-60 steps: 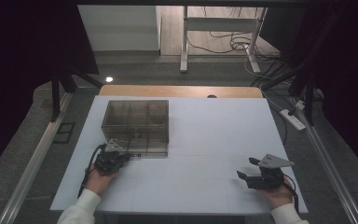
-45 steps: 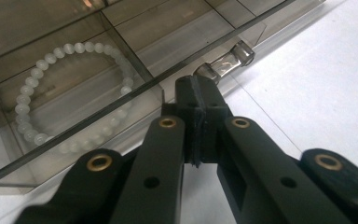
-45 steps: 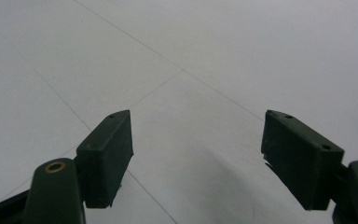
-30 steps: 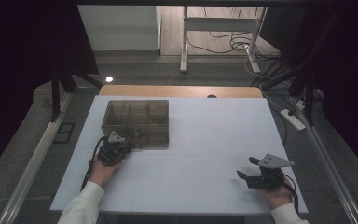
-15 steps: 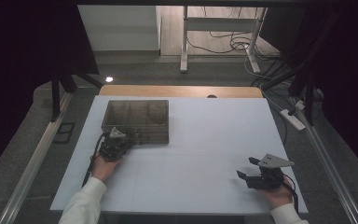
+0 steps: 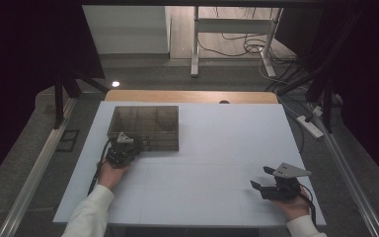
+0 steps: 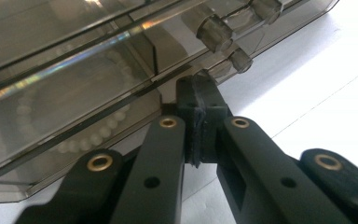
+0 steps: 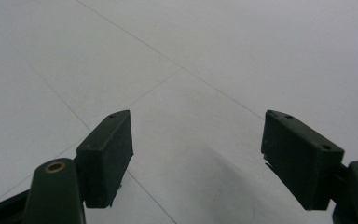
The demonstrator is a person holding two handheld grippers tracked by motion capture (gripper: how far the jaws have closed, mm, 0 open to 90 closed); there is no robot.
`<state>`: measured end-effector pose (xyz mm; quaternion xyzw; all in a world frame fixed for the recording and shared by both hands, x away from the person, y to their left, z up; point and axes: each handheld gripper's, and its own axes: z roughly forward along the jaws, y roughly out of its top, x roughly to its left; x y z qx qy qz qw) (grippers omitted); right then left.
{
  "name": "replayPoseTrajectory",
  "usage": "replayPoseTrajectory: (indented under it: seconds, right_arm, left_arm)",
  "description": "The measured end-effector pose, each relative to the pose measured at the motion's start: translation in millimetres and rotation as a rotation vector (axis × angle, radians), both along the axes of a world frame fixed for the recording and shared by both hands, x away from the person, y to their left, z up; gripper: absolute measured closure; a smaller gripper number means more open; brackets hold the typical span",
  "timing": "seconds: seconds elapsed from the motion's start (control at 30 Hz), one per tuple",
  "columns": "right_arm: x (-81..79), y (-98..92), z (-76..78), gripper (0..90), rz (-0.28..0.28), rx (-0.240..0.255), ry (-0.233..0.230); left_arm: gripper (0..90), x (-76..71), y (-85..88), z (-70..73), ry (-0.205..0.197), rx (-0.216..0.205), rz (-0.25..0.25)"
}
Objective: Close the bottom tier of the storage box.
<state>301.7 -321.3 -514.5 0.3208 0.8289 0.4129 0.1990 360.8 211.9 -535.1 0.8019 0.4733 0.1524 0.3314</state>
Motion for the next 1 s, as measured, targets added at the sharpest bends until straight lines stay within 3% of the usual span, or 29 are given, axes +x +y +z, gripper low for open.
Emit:
replayPoseTrajectory:
  seconds: [0.3, 0.53, 0.7, 0.93, 1.0]
  right_arm:
    - [-0.2, 0.0, -0.2, 24.8, 0.001, 0.000, 0.002]
    - [1.8, -2.4, 0.4, 24.9, 0.000, 0.029, 0.001]
    - [4.2, -1.1, -1.8, 24.9, 0.013, 0.021, 0.003]
    - [1.7, -2.1, 0.1, 24.9, 0.007, 0.030, 0.000]
    - [-0.6, -2.3, 0.6, 24.8, 0.009, 0.028, -0.005]
  left_arm:
    - [89.3, -4.2, 2.0, 2.7, -0.004, -0.004, -0.001]
    - [89.3, -23.0, 3.8, 11.6, -0.028, -0.007, -0.027]
    - [89.2, -38.4, 5.8, 21.1, -0.055, -0.014, -0.043]
    - [89.1, -57.2, 7.3, 26.8, -0.083, -0.060, -0.075]
    - [80.2, -62.2, 8.4, 26.8, -0.087, -0.083, -0.077]
